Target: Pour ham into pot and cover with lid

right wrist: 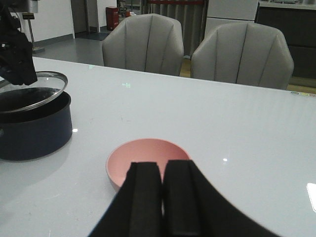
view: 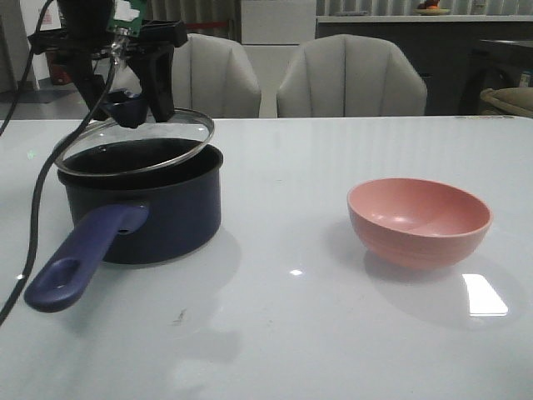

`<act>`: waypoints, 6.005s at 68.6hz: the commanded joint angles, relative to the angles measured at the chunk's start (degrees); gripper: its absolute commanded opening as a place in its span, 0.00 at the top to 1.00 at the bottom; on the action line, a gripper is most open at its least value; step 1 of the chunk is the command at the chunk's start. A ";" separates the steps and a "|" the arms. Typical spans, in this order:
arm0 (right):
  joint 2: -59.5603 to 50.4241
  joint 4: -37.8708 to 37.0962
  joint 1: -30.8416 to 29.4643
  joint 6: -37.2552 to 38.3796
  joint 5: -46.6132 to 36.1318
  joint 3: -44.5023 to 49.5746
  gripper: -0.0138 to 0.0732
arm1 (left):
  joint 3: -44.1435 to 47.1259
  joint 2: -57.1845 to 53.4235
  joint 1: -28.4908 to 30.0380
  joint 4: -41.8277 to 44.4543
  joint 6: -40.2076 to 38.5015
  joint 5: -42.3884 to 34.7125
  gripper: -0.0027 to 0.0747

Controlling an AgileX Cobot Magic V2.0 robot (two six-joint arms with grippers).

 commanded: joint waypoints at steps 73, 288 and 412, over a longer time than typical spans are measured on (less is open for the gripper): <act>0.59 0.18 0.10 -0.61 -4.34 -1.51 0.65 | -2.04 -1.30 -3.13 -1.44 0.00 1.20 0.26; 0.59 0.18 0.10 -0.61 -4.34 -1.51 0.65 | 97.24 -113.91 5.37 5.61 1.35 -53.01 0.82; -1.10 -9.80 -4.61 5.90 -3.97 0.11 0.65 | 112.29 -117.93 19.43 6.22 1.35 -72.70 0.82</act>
